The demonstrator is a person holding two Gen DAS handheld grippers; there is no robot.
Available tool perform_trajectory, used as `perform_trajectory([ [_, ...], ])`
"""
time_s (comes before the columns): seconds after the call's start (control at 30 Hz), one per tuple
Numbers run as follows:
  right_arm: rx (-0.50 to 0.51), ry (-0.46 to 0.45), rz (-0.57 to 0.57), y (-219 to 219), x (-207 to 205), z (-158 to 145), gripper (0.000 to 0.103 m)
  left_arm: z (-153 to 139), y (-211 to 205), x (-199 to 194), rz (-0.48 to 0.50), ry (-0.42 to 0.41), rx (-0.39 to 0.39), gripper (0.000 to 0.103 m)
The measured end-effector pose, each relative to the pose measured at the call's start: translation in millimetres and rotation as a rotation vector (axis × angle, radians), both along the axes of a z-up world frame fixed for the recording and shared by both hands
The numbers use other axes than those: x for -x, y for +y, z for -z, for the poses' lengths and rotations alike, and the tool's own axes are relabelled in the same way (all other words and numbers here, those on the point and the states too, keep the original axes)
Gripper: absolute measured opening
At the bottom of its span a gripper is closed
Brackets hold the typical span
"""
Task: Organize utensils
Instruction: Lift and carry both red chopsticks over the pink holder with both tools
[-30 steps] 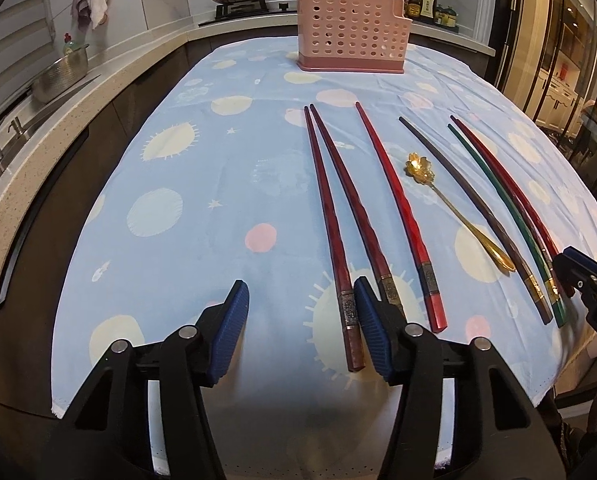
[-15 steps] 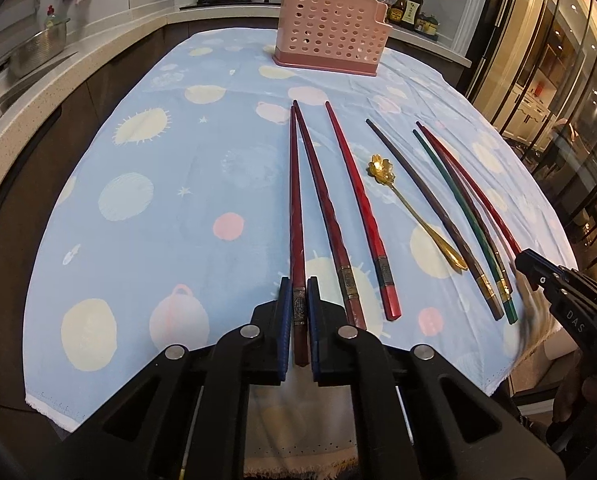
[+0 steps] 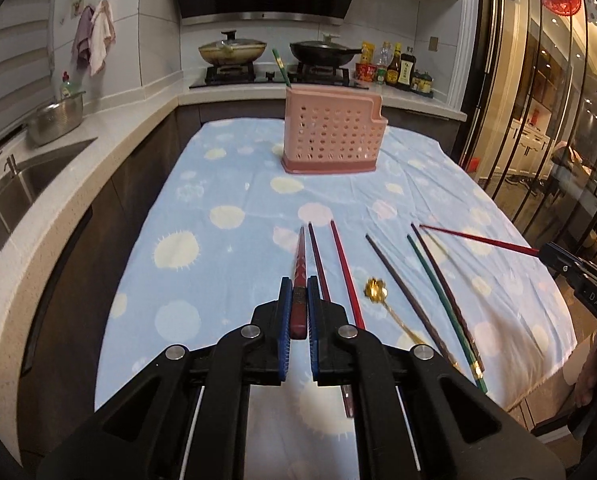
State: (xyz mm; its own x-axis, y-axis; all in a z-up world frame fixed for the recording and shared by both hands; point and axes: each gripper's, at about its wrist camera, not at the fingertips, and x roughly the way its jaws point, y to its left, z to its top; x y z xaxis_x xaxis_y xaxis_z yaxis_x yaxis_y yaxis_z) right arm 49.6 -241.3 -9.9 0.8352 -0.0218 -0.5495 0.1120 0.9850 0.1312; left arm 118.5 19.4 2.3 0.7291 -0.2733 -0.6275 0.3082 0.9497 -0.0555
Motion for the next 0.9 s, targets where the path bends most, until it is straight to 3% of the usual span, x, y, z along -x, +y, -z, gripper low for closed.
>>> perform_trajectory([
  [0.23,0.006,-0.102,0.005,-15,-33,-41,0.006,-42,-6,-35,-0.017,-0.121,0.002,0.007],
  [0.63,-0.029,-0.170,-0.035,-29,-92,-81,0.006,-86,-17,-84,0.004,-0.208,0.040,0.007],
  [0.9,-0.049,-0.238,-0.073,-30,-151,-126,0.006,-132,-34,-125,0.028,-0.281,0.059,0.007],
])
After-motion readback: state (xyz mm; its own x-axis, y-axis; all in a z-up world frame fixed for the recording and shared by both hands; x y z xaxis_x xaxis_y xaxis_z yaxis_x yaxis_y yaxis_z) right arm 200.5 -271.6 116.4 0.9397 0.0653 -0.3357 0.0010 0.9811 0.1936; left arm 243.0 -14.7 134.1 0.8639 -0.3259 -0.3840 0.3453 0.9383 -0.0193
